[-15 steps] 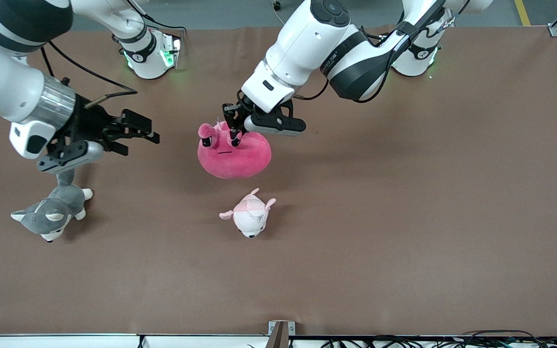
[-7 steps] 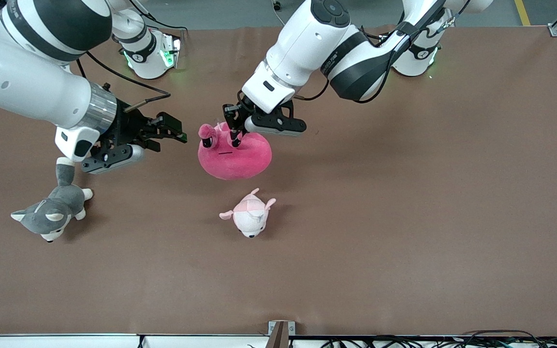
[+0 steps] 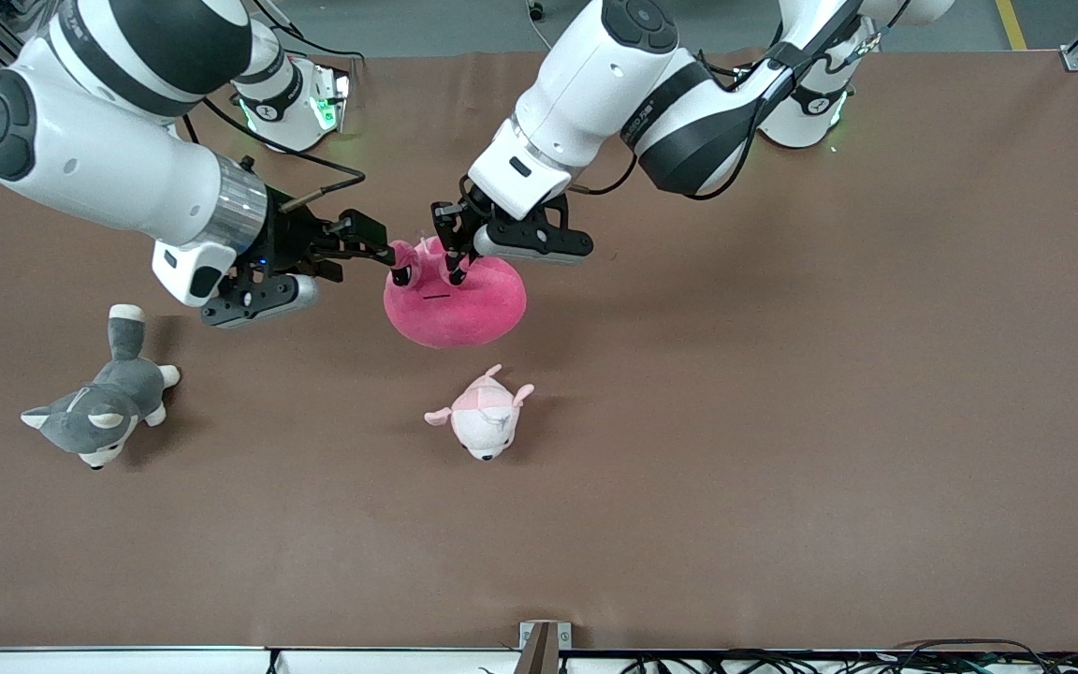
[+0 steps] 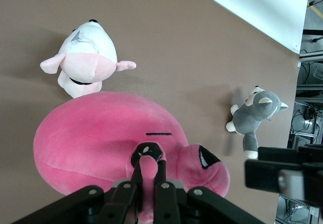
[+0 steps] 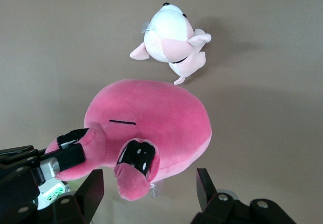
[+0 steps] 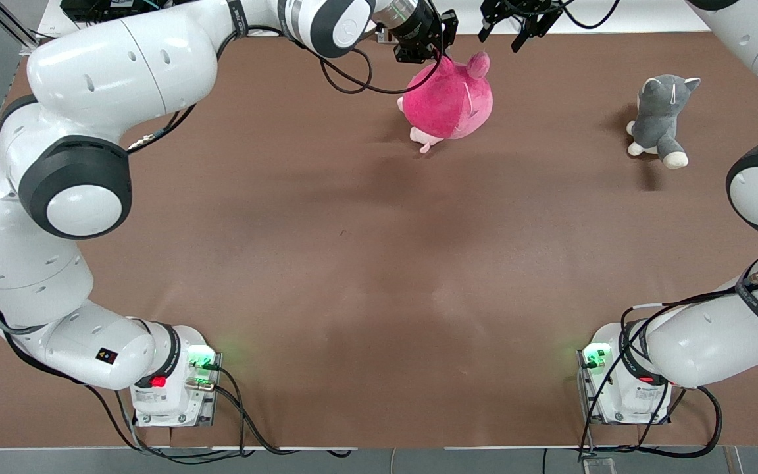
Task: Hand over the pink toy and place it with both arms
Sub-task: 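Grasp the pink plush's other ear with the right gripper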
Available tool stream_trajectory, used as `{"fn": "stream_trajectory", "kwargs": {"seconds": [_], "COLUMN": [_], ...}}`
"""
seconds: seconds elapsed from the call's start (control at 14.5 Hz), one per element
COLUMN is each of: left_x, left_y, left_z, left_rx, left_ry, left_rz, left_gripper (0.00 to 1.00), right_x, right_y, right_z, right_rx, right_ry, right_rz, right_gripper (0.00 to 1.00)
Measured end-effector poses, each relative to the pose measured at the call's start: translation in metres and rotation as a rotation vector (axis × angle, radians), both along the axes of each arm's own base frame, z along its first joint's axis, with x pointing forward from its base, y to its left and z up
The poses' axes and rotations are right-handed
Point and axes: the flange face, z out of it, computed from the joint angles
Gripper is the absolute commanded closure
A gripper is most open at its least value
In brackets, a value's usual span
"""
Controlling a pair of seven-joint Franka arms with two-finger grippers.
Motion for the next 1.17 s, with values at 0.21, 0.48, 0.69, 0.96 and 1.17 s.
{"fn": "stream_trajectory", "kwargs": {"seconds": [0.21,0.48,0.69,0.96,1.17], "left_x": [0.001,0.002,0.003,0.004,0.004], "left_y": [0.000,0.002,0.003,0.004,0.004], "left_z": [0.000,-0.001,-0.001,-0.001,-0.001], "left_rx": [0.000,0.002,0.002,0.002,0.002], "left_ry": [0.000,0.000,0.000,0.000,0.000], "left_rz": [0.001,0.004,0.006,0.008,0.008], "left_gripper": [1.00,1.00,1.00,1.00,1.00], "right_x": [0.000,-0.001,-0.004,-0.003,-0.001], "right_y": [0.007,0.015,0.020,0.025,0.026], "right_z": [-0.008,-0.014,-0.014,-0.025,-0.032], "right_rx": [-0.006,-0.009,-0.008,-0.015,-0.019], "right_ry": [0.014,0.023,0.024,0.040,0.049], "right_rz": [0.007,0.017,0.026,0.031,0.031], "right_gripper": [0.16,0.16,0.16,0.17,0.20]}}
